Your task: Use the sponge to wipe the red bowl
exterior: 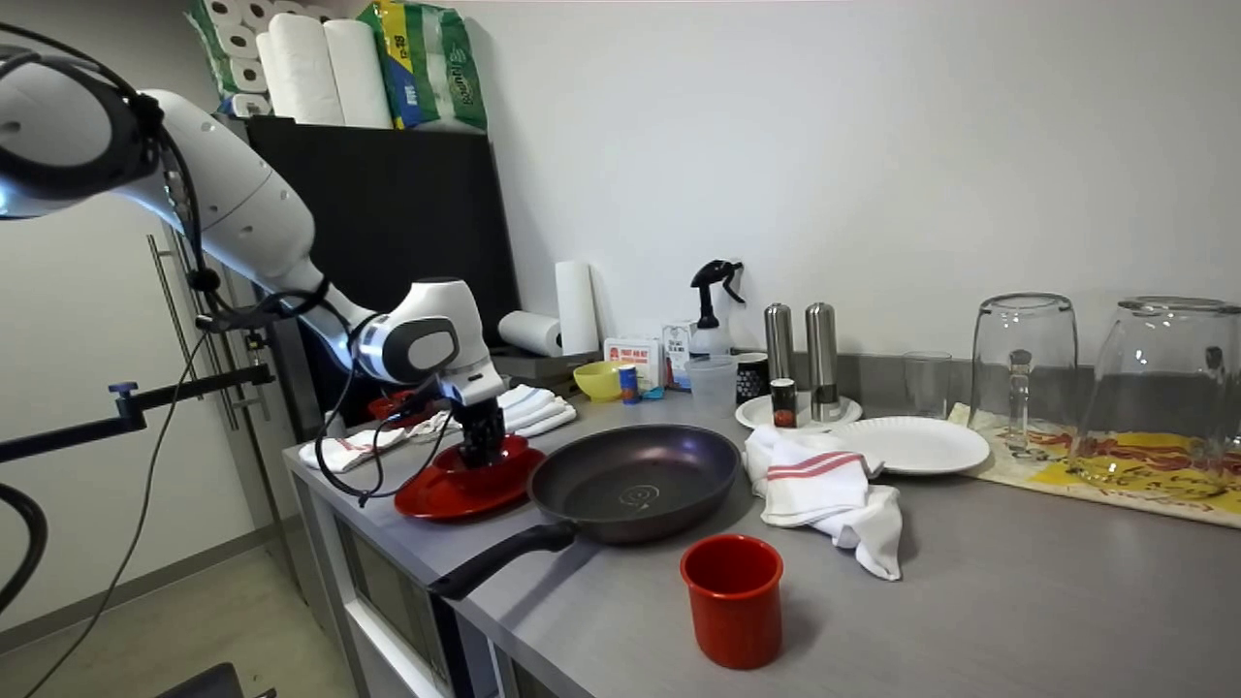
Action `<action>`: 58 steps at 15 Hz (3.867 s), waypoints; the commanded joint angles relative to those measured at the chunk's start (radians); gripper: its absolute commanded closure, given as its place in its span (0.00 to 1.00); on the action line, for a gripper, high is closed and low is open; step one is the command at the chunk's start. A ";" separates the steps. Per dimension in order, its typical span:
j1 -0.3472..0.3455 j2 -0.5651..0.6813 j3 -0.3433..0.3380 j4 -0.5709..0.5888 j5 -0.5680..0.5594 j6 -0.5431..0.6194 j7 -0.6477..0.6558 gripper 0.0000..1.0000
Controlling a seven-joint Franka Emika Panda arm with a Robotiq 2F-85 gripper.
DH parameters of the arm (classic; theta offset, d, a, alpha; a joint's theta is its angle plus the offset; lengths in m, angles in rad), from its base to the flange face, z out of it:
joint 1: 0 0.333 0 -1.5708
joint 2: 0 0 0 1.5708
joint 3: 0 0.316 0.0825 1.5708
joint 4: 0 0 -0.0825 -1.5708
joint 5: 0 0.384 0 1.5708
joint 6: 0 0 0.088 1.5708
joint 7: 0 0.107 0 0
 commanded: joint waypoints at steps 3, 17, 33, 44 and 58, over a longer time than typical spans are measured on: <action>-0.062 0.005 0.103 0.040 0.209 -0.131 -0.165 0.77; -0.041 0.023 0.042 0.090 0.253 -0.301 -0.220 0.77; 0.106 -0.008 -0.088 0.047 -0.365 -0.080 0.155 0.77; 0.161 -0.035 -0.145 0.034 -0.832 -0.023 0.566 0.77; 0.069 -0.020 -0.032 0.033 -0.848 -0.167 0.610 0.77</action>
